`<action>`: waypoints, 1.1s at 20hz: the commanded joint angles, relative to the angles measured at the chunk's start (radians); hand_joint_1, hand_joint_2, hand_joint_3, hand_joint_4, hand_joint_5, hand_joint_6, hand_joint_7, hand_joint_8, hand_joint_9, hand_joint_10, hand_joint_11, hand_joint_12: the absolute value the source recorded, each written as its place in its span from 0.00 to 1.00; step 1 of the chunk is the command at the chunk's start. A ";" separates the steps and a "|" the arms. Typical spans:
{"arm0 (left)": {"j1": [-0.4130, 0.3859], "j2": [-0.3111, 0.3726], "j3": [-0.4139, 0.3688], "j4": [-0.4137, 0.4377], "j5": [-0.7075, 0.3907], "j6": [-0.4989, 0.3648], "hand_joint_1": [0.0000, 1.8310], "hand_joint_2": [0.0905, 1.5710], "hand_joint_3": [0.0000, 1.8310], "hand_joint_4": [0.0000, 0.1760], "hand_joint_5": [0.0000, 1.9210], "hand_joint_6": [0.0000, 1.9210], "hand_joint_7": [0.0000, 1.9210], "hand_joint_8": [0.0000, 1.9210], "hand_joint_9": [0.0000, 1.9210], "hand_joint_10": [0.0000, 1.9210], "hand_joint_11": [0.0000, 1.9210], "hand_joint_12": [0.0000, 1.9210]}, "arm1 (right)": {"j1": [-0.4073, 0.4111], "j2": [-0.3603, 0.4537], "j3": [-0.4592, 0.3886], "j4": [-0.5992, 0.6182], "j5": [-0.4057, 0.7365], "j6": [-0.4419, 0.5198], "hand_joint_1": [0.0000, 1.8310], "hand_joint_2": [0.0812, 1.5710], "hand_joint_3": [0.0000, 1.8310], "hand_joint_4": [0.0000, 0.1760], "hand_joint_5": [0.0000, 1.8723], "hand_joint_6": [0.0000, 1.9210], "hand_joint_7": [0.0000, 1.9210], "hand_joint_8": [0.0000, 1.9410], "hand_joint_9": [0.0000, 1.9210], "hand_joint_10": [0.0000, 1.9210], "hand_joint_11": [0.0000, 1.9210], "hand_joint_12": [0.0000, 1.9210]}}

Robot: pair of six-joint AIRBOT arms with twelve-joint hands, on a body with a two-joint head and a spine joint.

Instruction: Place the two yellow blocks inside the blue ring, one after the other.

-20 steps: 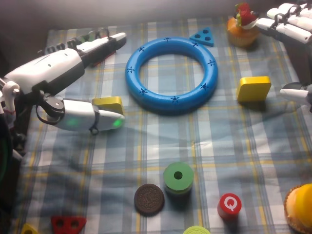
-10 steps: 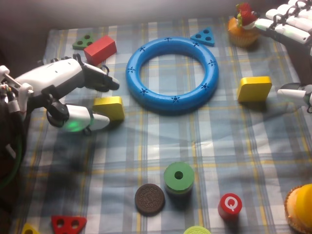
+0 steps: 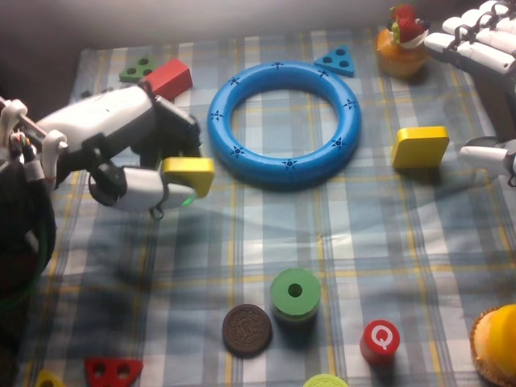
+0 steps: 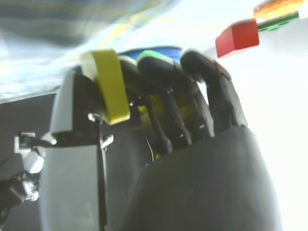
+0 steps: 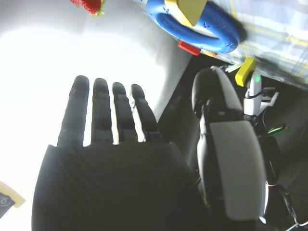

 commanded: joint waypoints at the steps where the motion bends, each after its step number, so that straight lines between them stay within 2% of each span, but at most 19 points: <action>1: -0.024 0.005 0.002 0.033 -0.149 -0.023 0.63 0.70 0.00 0.00 0.49 0.53 0.50 0.94 0.44 1.00 0.23 1.00 | 0.007 0.000 0.005 -0.008 0.125 -0.004 0.27 0.80 0.00 0.00 0.00 0.00 0.00 0.00 0.00 0.00 0.00 0.00; 2: -0.043 0.002 0.004 0.048 -0.150 -0.028 0.63 0.70 0.00 0.00 0.50 0.52 0.49 0.99 0.46 1.00 0.26 1.00 | 0.007 0.000 0.005 -0.008 0.125 -0.004 0.28 0.80 0.00 0.00 0.00 0.00 0.00 0.00 0.00 0.00 0.00 0.00; 3: -0.067 -0.010 0.015 0.059 -0.142 -0.028 0.62 0.72 0.00 0.00 0.47 0.57 0.47 0.97 0.43 1.00 0.22 1.00 | 0.007 0.000 0.005 -0.008 0.125 -0.004 0.28 0.81 0.00 0.00 0.00 0.00 0.00 0.00 0.00 0.00 0.00 0.00; 6: -0.169 -0.092 0.100 0.072 -0.042 -0.028 0.62 0.73 0.00 0.00 0.46 0.59 0.48 0.85 0.39 0.98 0.13 1.00 | 0.007 -0.001 0.005 -0.008 0.126 -0.004 0.27 0.81 0.00 0.00 0.00 0.00 0.00 0.00 0.00 0.00 0.00 0.00; 7: -0.195 -0.116 0.124 0.080 -0.012 -0.028 0.66 0.75 0.00 0.00 0.43 0.53 0.44 0.80 0.36 0.94 0.08 1.00 | 0.007 -0.002 0.006 -0.008 0.126 -0.004 0.28 0.81 0.00 0.00 0.00 0.00 0.00 0.00 0.00 0.00 0.00 0.00; 8: -0.234 -0.151 0.160 0.084 0.036 -0.027 0.62 0.73 0.00 0.00 0.45 0.58 0.47 0.81 0.41 0.95 0.15 1.00 | 0.007 -0.002 0.006 -0.008 0.127 -0.004 0.28 0.81 0.00 0.00 0.00 0.00 0.00 0.00 0.00 0.00 0.00 0.00; 9: -0.264 -0.196 0.207 0.071 0.081 -0.027 0.61 0.73 0.00 0.00 0.45 0.60 0.49 0.81 0.43 0.96 0.16 1.00 | 0.007 -0.004 0.008 -0.008 0.127 -0.004 0.28 0.81 0.00 0.00 0.00 0.00 0.00 0.00 0.00 0.00 0.00 0.00; 10: -0.279 -0.233 0.250 0.053 0.120 -0.027 0.62 0.72 0.00 0.00 0.46 0.59 0.53 0.91 0.51 0.99 0.21 1.00 | 0.007 -0.006 0.009 -0.008 0.126 -0.004 0.27 0.81 0.00 0.00 0.00 0.00 0.00 0.00 0.00 0.00 0.01 0.00; 11: -0.289 -0.284 0.311 0.014 0.165 -0.012 0.62 0.72 0.00 0.00 0.47 0.57 0.51 0.87 0.46 0.98 0.16 1.00 | 0.007 -0.009 0.011 -0.008 0.126 -0.004 0.26 0.80 0.00 0.00 0.00 0.00 0.00 0.00 0.00 0.00 0.02 0.01; 13: -0.293 -0.334 0.373 -0.030 0.202 0.000 0.61 0.70 0.00 0.00 0.50 0.54 0.48 0.85 0.39 0.98 0.13 1.00 | 0.007 -0.014 0.013 -0.009 0.126 -0.004 0.26 0.80 0.00 0.00 0.00 0.00 0.00 0.00 0.00 0.00 0.02 0.01; 14: -0.294 -0.360 0.408 -0.056 0.223 0.000 0.66 0.73 0.00 0.00 0.47 0.48 0.45 0.80 0.35 0.89 0.05 1.00 | 0.007 -0.016 0.014 -0.009 0.126 -0.004 0.27 0.80 0.00 0.00 0.00 0.00 0.00 0.00 0.00 0.00 0.00 0.01; 15: -0.294 -0.374 0.424 -0.066 0.236 0.001 0.62 0.71 0.00 0.00 0.48 0.54 0.47 0.86 0.37 0.92 0.06 1.00 | 0.007 -0.018 0.015 -0.009 0.126 -0.004 0.27 0.80 0.00 0.00 0.00 0.00 0.00 0.00 0.00 0.00 0.00 0.01; 16: -0.293 -0.389 0.441 -0.093 0.251 0.022 0.66 0.74 0.00 0.00 0.44 0.53 0.44 0.80 0.33 0.88 0.01 1.00 | 0.007 -0.020 0.016 -0.010 0.126 -0.004 0.28 0.80 0.00 0.00 0.00 0.00 0.00 0.00 0.00 0.00 0.00 0.01; 17: -0.292 -0.398 0.450 -0.114 0.261 0.048 0.66 0.76 0.00 0.00 0.38 0.60 0.45 0.76 0.30 0.83 0.00 1.00 | 0.007 -0.021 0.016 -0.010 0.126 -0.004 0.28 0.81 0.00 0.00 0.00 0.00 0.00 0.00 0.00 0.00 0.01 0.02; 18: -0.289 -0.407 0.455 -0.141 0.264 0.083 0.66 0.77 0.00 0.00 0.35 0.64 0.45 0.75 0.28 0.84 0.00 1.00 | 0.007 -0.022 0.017 -0.010 0.126 -0.004 0.28 0.81 0.00 0.00 0.00 0.00 0.00 0.00 0.00 0.00 0.00 0.06; 19: -0.288 -0.413 0.457 -0.152 0.268 0.099 0.54 0.72 0.00 0.00 0.24 0.46 0.31 0.62 0.18 0.81 0.00 1.00 | 0.007 -0.023 0.017 -0.010 0.126 -0.004 0.28 0.81 0.00 0.00 0.00 0.00 0.00 0.00 0.00 0.00 0.00 0.07; 20: -0.287 -0.421 0.464 -0.154 0.278 0.102 0.49 0.70 0.00 0.13 0.20 0.33 0.24 0.42 0.10 0.70 0.00 1.00 | 0.007 -0.023 0.017 -0.010 0.126 -0.004 0.26 0.81 0.00 0.00 0.00 0.00 0.00 0.00 0.00 0.00 0.00 0.05; 21: -0.285 -0.427 0.467 -0.154 0.285 0.102 0.47 0.69 0.00 0.22 0.19 0.26 0.24 0.28 0.07 0.61 0.00 0.99 | 0.007 -0.023 0.017 -0.010 0.126 0.000 0.26 0.81 0.00 0.03 0.00 0.00 0.00 0.00 0.00 0.00 0.00 0.02; 22: -0.282 -0.430 0.466 -0.154 0.289 0.113 0.47 0.68 0.00 0.20 0.19 0.22 0.25 0.19 0.06 0.54 0.00 0.91 | 0.007 -0.024 0.017 -0.010 0.126 0.002 0.27 0.81 0.00 0.06 0.00 0.00 0.00 0.00 0.00 0.00 0.00 0.00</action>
